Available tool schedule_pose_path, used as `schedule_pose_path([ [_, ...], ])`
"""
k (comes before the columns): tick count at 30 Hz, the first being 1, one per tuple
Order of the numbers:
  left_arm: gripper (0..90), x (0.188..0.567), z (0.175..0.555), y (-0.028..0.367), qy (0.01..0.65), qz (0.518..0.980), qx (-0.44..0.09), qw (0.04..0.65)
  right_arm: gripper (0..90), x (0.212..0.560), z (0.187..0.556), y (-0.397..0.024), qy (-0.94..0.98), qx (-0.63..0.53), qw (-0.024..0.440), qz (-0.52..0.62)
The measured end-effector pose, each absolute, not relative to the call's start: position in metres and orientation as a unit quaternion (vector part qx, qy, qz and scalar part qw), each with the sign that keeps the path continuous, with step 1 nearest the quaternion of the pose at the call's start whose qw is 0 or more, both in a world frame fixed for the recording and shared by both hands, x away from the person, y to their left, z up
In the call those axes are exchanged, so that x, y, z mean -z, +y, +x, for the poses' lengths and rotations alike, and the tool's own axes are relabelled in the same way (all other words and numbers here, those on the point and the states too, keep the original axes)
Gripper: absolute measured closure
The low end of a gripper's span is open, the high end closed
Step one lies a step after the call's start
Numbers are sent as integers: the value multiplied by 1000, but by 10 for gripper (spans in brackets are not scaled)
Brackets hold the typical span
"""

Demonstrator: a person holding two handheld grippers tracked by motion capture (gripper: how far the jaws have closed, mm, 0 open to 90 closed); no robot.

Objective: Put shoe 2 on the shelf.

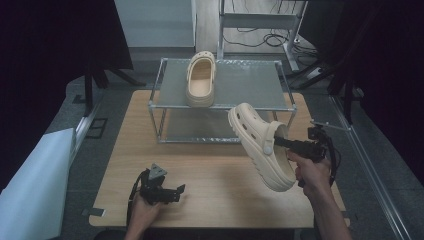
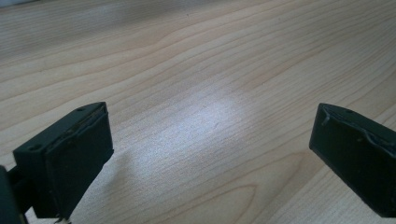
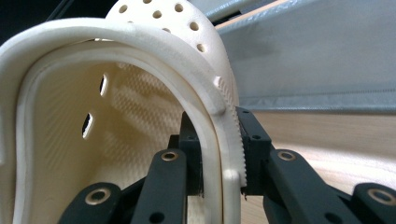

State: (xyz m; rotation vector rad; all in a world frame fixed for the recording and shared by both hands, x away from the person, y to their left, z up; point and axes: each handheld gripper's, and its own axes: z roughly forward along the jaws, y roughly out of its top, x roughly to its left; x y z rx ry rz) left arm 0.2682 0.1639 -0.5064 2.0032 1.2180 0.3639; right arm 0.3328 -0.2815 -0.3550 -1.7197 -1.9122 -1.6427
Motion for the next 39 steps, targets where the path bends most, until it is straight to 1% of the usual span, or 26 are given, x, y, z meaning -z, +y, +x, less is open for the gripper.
schedule_pose_path([
  [12, 0, 507, 269, 163, 472, 786, -136, 375, 750, 327, 352, -269, -616, 547, 42, -565],
  [14, 0, 507, 268, 163, 472, 786, -135, 376, 750, 322, 360, -264, -613, 547, 42, -569],
  [20, 0, 506, 268, 164, 473, 784, -134, 380, 750, 319, 374, -260, -598, 547, 47, -584],
  [29, 0, 506, 268, 165, 473, 783, -134, 381, 750, 310, 400, -252, -572, 549, 38, -608],
  [39, 0, 505, 268, 167, 476, 778, -131, 388, 749, 301, 430, -237, -557, 545, 17, -627],
])
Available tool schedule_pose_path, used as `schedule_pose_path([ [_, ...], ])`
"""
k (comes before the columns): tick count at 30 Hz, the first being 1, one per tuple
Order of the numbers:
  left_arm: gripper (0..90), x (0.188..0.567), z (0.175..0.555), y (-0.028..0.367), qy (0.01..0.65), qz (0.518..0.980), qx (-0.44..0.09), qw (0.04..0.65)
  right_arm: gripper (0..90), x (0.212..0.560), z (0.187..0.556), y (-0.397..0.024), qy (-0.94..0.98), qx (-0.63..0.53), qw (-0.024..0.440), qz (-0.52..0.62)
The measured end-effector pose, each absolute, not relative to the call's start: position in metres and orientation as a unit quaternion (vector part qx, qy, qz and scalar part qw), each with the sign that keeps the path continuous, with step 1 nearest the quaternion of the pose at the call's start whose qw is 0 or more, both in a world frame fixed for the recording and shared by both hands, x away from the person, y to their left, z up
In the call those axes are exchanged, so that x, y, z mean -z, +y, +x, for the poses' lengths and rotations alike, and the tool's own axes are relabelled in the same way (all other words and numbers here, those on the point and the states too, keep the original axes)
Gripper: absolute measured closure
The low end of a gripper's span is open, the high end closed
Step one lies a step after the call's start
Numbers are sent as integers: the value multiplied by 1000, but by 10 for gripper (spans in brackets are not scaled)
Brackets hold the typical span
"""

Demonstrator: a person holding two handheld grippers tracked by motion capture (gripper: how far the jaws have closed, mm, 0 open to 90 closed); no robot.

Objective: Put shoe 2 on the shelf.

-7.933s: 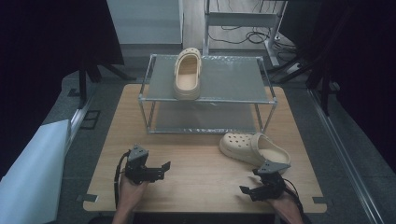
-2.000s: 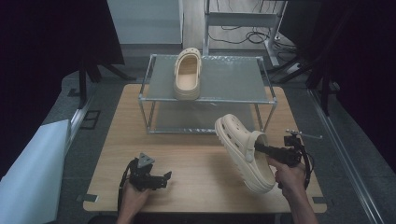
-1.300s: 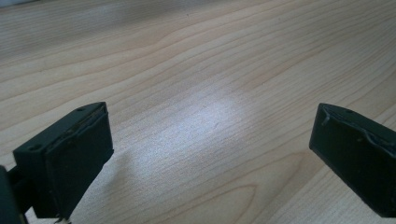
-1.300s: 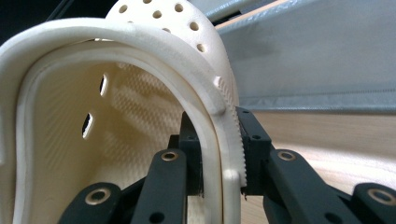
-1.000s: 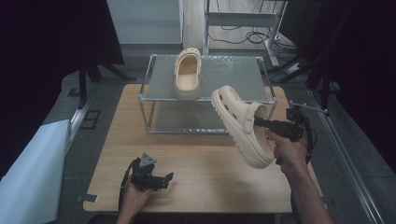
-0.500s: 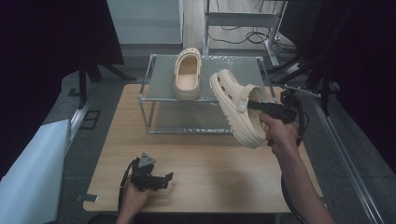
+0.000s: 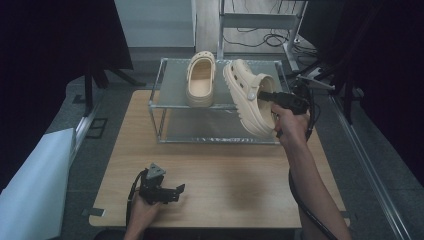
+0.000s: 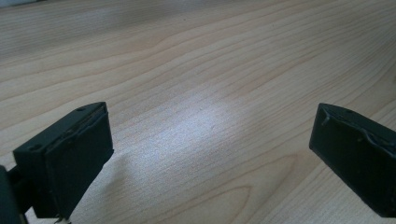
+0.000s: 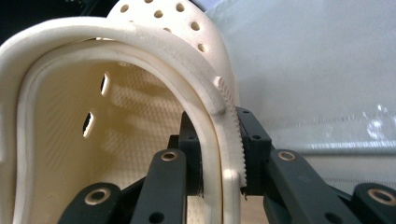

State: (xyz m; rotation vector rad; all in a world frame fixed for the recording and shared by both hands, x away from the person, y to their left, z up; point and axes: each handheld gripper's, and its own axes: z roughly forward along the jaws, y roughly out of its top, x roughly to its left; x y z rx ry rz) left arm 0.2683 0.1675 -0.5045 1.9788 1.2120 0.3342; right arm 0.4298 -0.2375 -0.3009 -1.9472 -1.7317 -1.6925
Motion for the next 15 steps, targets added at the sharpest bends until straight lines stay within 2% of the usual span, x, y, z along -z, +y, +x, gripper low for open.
schedule_pose_path([
  [15, 0, 503, 268, 169, 478, 774, -127, 396, 748, 297, 469, -222, -524, 545, -10, -655],
])
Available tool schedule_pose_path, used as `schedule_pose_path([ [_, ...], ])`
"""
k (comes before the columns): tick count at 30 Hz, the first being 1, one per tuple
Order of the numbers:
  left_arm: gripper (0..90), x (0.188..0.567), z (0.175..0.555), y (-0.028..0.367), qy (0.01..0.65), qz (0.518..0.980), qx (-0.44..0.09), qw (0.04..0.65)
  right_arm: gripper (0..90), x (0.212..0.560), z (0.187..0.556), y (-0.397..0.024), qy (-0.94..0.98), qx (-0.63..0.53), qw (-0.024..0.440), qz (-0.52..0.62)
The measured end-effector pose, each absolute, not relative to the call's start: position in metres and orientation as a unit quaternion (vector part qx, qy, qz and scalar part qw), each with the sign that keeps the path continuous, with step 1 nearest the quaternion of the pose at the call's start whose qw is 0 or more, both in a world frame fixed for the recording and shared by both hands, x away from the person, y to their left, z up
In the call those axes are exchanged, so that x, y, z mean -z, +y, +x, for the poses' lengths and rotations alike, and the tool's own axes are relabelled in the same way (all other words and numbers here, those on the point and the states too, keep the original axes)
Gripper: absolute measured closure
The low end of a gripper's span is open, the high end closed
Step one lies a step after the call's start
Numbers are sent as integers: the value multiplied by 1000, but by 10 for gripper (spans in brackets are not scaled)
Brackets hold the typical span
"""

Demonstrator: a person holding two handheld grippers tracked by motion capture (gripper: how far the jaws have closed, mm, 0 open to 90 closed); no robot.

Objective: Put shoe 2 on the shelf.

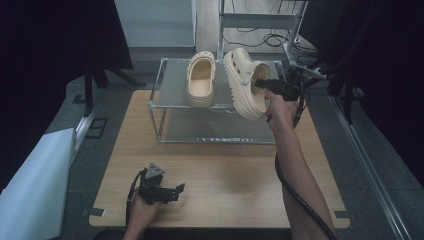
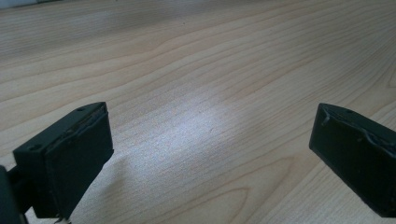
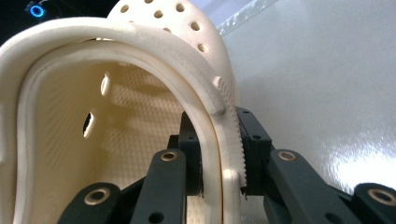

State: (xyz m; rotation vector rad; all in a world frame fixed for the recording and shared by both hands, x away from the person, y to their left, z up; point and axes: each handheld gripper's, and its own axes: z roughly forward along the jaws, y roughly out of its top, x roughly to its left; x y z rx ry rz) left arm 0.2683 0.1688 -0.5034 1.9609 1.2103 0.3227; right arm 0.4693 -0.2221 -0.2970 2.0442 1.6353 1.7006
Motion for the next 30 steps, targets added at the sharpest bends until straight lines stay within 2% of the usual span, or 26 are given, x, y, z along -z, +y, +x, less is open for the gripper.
schedule_pose_path([
  [11, 0, 502, 269, 170, 479, 770, -127, 403, 746, 301, 492, -212, 515, -529, 36, 674],
  [30, 0, 502, 269, 173, 480, 766, -123, 410, 723, 306, 532, -179, 526, -476, 117, 695],
])
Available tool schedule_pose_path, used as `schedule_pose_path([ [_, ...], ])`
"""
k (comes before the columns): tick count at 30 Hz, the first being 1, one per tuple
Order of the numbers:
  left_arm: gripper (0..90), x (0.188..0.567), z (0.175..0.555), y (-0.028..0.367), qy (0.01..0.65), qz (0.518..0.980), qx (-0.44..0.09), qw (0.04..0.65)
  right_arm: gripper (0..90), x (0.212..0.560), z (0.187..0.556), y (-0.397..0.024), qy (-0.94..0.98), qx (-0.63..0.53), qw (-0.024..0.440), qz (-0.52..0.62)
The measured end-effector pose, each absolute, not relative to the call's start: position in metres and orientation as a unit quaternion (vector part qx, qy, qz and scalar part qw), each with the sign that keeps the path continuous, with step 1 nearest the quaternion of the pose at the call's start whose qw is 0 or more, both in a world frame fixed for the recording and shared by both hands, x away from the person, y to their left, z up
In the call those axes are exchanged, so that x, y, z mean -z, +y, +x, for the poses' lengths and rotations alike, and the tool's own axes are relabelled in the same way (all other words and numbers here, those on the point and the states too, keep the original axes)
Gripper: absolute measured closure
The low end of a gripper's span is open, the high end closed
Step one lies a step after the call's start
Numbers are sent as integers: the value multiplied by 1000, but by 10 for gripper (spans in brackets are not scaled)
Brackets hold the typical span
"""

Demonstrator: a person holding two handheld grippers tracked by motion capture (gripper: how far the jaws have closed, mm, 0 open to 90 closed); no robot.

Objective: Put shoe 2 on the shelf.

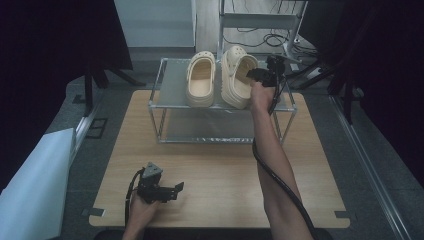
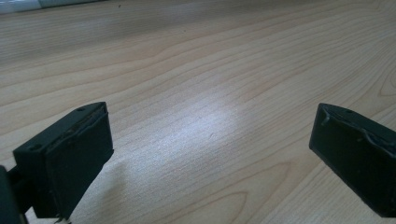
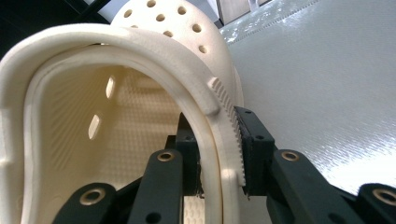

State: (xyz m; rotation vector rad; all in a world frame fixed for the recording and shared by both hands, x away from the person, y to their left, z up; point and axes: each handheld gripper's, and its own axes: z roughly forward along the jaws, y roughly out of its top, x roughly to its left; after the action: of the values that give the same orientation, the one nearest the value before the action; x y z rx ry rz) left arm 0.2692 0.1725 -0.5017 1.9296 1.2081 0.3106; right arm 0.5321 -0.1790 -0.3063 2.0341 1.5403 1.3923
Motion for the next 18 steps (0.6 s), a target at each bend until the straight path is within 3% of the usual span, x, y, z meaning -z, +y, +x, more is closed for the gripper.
schedule_pose_path([
  [7, 0, 502, 269, 171, 478, 768, -122, 409, 681, 309, 537, -170, 525, -477, 126, 693],
  [18, 0, 502, 269, 169, 477, 769, -120, 409, 533, 311, 541, -155, 540, -493, 122, 672],
])
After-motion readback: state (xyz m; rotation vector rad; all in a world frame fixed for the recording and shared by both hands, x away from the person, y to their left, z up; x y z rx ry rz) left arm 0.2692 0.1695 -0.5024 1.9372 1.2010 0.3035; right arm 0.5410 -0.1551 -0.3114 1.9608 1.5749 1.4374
